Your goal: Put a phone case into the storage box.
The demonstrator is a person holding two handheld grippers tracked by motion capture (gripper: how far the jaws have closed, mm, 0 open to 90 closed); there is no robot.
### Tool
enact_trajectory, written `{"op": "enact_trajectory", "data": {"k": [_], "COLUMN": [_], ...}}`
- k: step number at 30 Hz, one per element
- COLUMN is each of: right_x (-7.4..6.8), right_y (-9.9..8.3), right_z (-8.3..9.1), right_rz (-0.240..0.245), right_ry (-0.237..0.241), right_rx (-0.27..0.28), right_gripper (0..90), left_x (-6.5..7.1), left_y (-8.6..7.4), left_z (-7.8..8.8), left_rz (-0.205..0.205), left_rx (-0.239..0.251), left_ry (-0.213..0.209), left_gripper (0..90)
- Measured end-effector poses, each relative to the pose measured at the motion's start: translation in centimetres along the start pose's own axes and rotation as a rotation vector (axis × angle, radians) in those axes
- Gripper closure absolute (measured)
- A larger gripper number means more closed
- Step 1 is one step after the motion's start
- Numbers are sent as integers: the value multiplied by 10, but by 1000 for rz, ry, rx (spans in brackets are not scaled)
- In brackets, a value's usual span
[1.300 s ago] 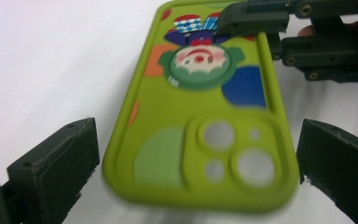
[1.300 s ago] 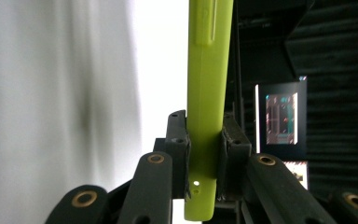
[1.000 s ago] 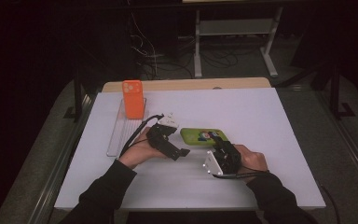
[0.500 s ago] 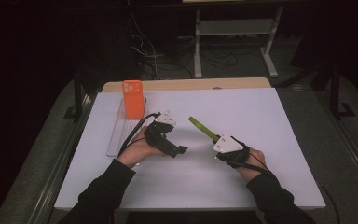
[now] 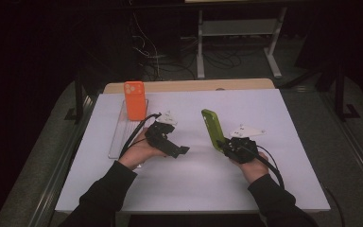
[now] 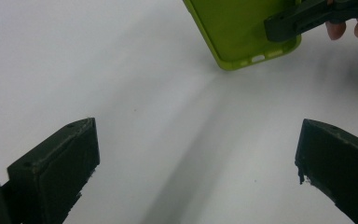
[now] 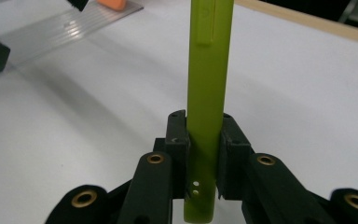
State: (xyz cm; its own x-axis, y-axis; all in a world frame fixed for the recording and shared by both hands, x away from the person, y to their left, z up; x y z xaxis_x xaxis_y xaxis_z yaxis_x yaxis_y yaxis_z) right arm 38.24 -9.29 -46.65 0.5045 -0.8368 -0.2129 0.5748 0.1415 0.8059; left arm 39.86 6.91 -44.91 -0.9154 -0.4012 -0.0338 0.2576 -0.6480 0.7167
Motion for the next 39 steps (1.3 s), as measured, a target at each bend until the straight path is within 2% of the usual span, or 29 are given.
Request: {"op": "enact_trajectory", "data": {"k": [3,8,10,11,13,14,15,17,21,22,25,28,39], "right_x": [2,3,1,1,-1,0,-1,0,-3,-3,-6,-9,-18], "right_y": [-1,-1,0,0,0,0,1,2,5,5,7,8,12], "right_z": [0,-1,0,0,0,-1,-1,0,1,1,2,2,2], "right_rz": [-61,-64,-79,-72,-90,-76,-83,-81,-94,-98,-100,-98,-91], "right_ry": [16,14,22,19,28,23,22,24,30,36,43,50,73], "right_rx": [-2,1,3,6,5,8,13,19,27,28,31,32,47], "right_gripper": [760,760,760,760,760,760,760,760,760,760,760,760,760], "left_x": [-3,-9,-10,-11,-12,-13,-12,-13,-11,-12,-9,-7,-2], "left_y": [2,7,12,14,19,22,25,31,44,46,56,62,81], "left_z": [2,6,7,8,8,8,7,7,4,3,-2,-6,-19], "left_rz": [17,42,64,61,79,82,98,103,100,88,99,85,96], "left_rx": [16,45,60,65,85,100,111,126,142,138,155,159,210], "left_ry": [7,23,34,35,34,38,37,40,28,25,11,-1,-25], "left_gripper": [0,0,0,0,0,0,0,0,0,0,0,0,0]}}
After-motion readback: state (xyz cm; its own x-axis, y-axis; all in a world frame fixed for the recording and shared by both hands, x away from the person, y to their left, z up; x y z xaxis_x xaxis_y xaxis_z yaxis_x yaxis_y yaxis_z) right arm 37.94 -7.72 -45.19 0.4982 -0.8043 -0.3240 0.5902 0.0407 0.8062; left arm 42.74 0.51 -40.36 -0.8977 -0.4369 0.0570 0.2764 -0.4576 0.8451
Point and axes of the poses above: each handheld gripper's, and its own axes: z roughly backward along the jaws, y roughly out of its top, x roughly to its right, the point moved 10 cm from there along -z, roughly forward along the jaws, and after that the axes turned 10 degrees about -z, right-handed, at the moved point
